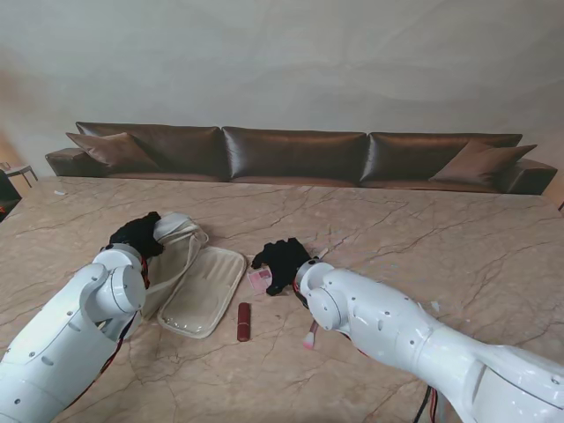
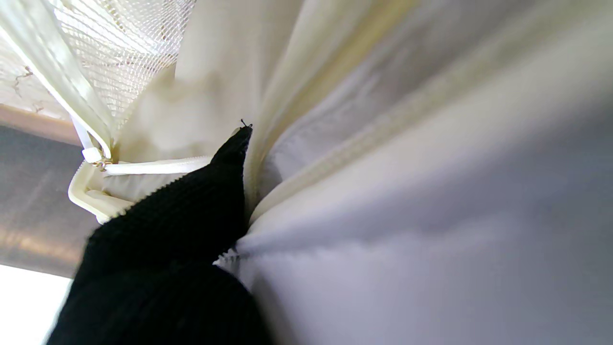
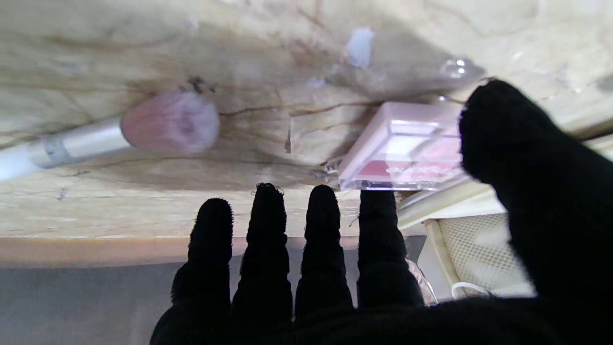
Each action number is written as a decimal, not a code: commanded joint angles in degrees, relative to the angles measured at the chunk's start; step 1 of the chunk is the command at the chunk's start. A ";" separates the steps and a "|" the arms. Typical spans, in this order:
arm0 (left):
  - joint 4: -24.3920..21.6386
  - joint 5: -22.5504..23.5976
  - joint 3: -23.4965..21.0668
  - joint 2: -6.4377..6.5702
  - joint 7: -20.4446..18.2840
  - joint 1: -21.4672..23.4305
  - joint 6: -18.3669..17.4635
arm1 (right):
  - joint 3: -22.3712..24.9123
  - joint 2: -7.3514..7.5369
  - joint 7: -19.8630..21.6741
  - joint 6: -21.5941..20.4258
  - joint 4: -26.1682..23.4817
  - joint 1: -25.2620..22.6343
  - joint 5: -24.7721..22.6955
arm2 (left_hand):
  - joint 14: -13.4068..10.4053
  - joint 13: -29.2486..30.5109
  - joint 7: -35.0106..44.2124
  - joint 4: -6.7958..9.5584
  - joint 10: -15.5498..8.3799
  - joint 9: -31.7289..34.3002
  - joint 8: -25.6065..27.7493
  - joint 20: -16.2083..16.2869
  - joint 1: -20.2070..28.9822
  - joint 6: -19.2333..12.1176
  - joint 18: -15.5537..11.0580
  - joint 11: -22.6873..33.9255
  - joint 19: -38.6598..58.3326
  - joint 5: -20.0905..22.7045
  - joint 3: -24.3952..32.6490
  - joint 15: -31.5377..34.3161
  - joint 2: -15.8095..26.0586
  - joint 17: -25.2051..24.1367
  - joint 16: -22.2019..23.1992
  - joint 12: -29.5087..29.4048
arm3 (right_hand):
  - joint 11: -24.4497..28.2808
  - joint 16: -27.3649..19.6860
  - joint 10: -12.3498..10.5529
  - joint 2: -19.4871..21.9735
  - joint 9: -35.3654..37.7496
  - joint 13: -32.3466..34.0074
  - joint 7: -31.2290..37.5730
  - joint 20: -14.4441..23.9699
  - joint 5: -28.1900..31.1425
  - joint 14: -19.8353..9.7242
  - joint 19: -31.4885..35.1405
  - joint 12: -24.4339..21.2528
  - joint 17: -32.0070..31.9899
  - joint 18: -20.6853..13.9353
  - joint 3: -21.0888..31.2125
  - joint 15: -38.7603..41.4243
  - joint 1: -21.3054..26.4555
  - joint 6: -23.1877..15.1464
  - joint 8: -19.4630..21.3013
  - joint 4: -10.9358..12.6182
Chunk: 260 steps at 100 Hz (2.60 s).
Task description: Pack the cosmetics bag
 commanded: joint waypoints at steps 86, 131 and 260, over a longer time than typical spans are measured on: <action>0.54 -1.12 -0.98 -0.84 1.63 0.96 0.15 | -3.31 -7.01 -18.23 -3.36 13.38 -0.37 -2.27 | -1.69 3.85 3.83 -0.41 -2.54 0.97 -0.35 0.57 9.41 -6.73 -8.50 0.00 14.42 2.52 1.01 3.81 7.83 5.11 -1.23 0.24 | 1.61 -10.75 -3.23 -14.49 22.89 31.03 40.37 5.65 19.02 -1.53 21.04 -6.88 23.66 1.66 9.43 -8.50 7.79 -24.32 44.28 -7.44; 0.44 -0.92 -1.18 -0.88 1.95 1.21 0.51 | 0.15 -8.53 -27.00 -7.74 15.98 -2.17 -0.64 | -1.58 3.75 3.46 -0.32 -2.24 0.92 -0.48 0.39 8.96 -6.29 -8.41 -0.48 14.37 2.25 0.53 3.72 7.69 5.10 -1.38 0.31 | 3.33 -3.81 -6.90 -22.41 52.15 57.45 43.09 4.56 40.92 -4.30 37.23 -5.93 47.39 0.07 9.15 1.69 16.70 -29.73 51.54 -14.28; -1.31 -1.39 -2.30 -0.42 -0.69 1.14 -2.39 | 3.30 -12.07 -27.66 -16.52 14.13 4.72 2.95 | 2.24 2.29 5.67 3.23 -0.54 6.74 -4.73 0.31 10.60 -7.80 -1.26 -2.77 10.98 8.21 -7.73 0.52 11.24 3.37 -2.02 0.53 | -4.75 5.21 -2.23 -4.01 58.86 53.31 31.41 11.93 32.67 -1.31 43.63 -11.97 43.92 2.59 5.16 11.98 13.35 -15.08 -7.12 -10.59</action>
